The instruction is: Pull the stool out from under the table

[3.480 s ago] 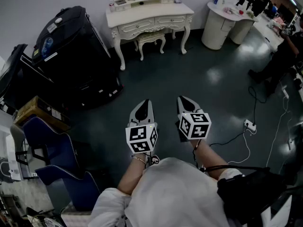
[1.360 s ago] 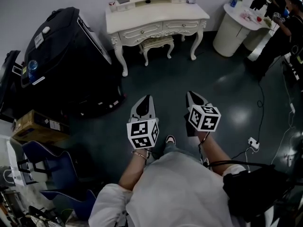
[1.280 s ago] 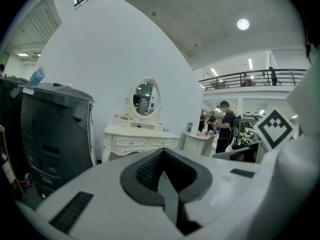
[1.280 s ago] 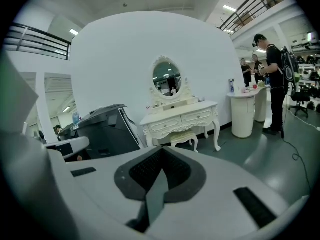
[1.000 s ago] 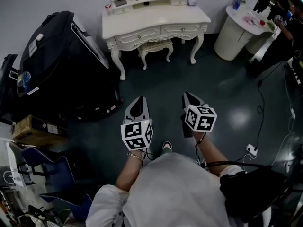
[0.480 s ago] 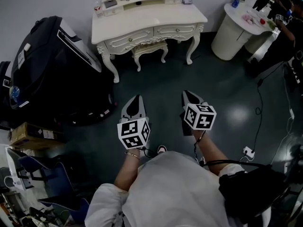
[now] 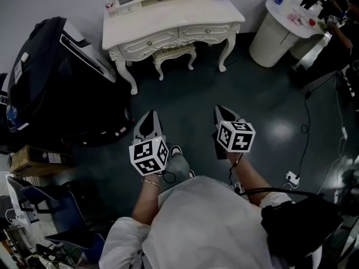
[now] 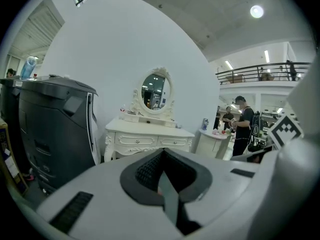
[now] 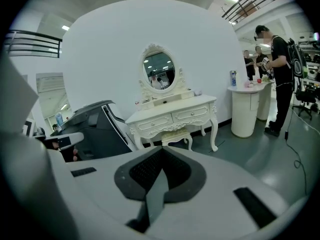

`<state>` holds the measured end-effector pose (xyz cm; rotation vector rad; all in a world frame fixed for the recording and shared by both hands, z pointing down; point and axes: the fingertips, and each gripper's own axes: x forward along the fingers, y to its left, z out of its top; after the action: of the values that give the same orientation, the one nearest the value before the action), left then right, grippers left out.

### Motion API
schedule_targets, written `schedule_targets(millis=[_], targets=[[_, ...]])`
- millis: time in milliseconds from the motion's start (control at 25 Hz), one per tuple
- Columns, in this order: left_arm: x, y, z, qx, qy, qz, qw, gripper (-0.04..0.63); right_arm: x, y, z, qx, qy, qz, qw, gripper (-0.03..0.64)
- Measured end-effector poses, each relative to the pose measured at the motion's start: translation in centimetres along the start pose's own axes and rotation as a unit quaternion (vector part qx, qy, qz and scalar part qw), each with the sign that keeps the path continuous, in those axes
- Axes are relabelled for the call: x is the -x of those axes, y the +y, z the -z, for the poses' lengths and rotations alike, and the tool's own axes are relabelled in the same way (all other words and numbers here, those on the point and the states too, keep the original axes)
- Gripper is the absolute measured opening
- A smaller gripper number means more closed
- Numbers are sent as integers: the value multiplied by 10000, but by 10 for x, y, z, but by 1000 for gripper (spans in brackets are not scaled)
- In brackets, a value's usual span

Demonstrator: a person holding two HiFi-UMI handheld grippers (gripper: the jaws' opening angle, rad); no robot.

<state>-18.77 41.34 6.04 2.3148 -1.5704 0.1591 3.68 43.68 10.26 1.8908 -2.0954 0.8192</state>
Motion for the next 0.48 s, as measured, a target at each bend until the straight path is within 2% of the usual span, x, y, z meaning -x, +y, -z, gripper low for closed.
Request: schedule_targets(millis=[240,480], targets=[[-28,15,-3,-89,5,-101,9999,6,-25,-13,-5,-90,-6,61,9999,-2],[-84,21,-21,-73,-39,-47,10000,6,-66,-27,-37,-66,-54,103,9999,-2]])
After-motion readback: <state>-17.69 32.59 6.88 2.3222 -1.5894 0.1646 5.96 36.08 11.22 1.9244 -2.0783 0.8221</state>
